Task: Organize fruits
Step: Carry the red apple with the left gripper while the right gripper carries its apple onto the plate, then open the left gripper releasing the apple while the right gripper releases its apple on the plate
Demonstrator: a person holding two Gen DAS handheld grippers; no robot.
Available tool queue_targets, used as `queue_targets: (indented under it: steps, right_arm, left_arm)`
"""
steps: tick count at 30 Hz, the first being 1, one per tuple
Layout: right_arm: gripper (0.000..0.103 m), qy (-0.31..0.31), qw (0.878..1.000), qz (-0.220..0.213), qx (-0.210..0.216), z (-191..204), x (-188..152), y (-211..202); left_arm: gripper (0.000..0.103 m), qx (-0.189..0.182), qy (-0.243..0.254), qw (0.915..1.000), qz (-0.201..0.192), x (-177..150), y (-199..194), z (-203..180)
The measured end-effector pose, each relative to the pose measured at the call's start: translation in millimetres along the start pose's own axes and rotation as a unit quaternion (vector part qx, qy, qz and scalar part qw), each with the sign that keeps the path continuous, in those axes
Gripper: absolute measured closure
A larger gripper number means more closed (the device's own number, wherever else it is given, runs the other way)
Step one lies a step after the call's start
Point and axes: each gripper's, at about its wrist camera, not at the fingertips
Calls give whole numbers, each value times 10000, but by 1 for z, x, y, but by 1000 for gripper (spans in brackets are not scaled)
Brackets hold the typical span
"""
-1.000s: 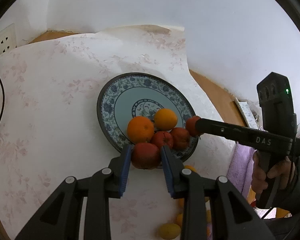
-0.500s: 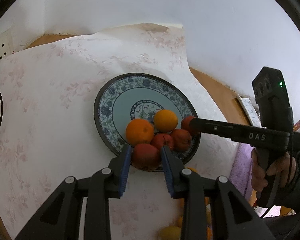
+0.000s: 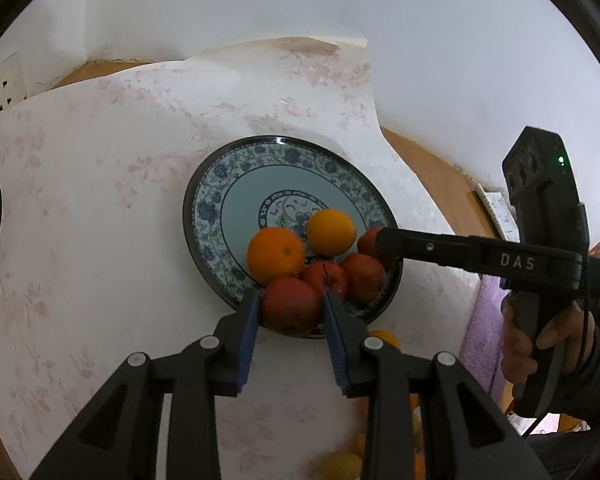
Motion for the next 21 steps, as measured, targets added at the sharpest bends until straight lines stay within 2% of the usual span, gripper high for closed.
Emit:
queue_targets:
  steps: [9, 21]
  right_arm:
    - [70, 100, 9999, 56, 121, -2, 0, 2]
    - [68, 63, 10000, 9, 38, 2, -3, -4]
  left_arm:
    - [71, 79, -227, 9996, -135, 1, -9, 5]
    - [70, 99, -112, 9997, -214, 5, -15, 3]
Point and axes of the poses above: each gripper's, at about its wrist camera, not at the fingertips, and y roughly the way its jaws point, z to its left, x to its top, and after that the axes turned 7 degrees about -z, right-handed
